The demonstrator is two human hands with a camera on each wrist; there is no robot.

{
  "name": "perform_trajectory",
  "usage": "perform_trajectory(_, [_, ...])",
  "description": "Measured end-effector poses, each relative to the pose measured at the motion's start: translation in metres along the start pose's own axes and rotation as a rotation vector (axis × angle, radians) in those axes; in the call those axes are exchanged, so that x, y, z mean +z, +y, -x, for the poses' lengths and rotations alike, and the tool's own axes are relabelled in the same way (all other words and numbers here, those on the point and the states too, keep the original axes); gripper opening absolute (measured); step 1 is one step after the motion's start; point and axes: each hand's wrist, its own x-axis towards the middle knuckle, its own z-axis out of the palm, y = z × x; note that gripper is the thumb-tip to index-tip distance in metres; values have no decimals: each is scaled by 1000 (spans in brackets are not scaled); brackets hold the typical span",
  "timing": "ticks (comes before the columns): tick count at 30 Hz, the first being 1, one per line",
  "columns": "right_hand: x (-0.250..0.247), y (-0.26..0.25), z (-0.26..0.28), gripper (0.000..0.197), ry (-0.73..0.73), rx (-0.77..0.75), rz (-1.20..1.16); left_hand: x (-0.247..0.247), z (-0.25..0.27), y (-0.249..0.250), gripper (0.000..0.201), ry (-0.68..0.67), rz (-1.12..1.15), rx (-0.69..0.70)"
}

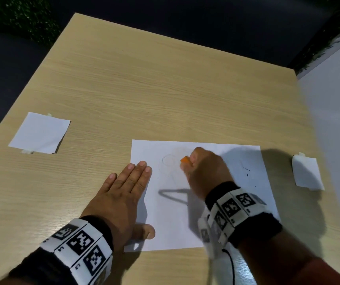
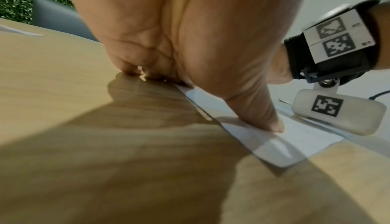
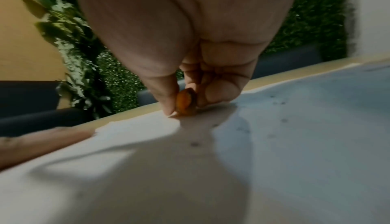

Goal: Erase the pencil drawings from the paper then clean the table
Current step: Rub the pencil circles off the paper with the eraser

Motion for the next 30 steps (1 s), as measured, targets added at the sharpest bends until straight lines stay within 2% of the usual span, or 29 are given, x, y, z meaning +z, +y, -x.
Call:
perform_trajectory(4, [24, -32, 14, 16, -136, -156, -73, 1, 0, -1, 114, 5, -3, 9])
perform_trajectory(6, [21, -24, 4, 17, -133, -104, -25, 1, 0, -3, 114, 16, -10, 16])
perform_trajectory(9, [1, 1, -12, 24, -24, 56, -11, 1, -1, -3, 115, 1, 3, 21])
perform_trajectory(11, [-5, 3, -11, 25, 4, 68, 4, 2, 0, -3, 115, 3, 6, 20])
perform_trajectory(14, [11, -25, 4, 32, -133, -48, 18, 4, -1, -3, 113, 19, -15, 1])
perform_trajectory(16, [20, -32, 10, 20, -157, -156, -17, 2, -1, -1, 113, 19, 20, -12])
perform_trajectory(18, [19, -18, -2, 14, -53, -92, -72, 2, -1, -2, 114, 37, 40, -2])
perform_trajectory(19, [14, -12, -8, 13, -46, 2, -177, 2, -1, -2, 114, 41, 26, 6])
perform_trajectory(20, [8, -2, -13, 13, -23, 13, -199, 2, 0, -3, 114, 39, 14, 11])
perform_trajectory(22, [-5, 17, -22, 19, 64, 107, -120, 3, 0, -3, 114, 29, 5, 9])
perform_trajectory(24, [-5, 24, -22, 25, 33, 146, -14, 3, 0, -3, 114, 19, -1, 10])
perform_trajectory(26, [3, 5, -18, 27, 3, 84, -34, 2, -1, -2, 115, 21, -6, 3])
perform_trajectory(28, [15, -19, -10, 26, -84, -58, -45, 1, 0, -1, 115, 21, -5, -11])
perform_trajectory(30, [22, -28, -11, 27, -139, -92, 9, 1, 0, 0, 117, 30, -3, -12])
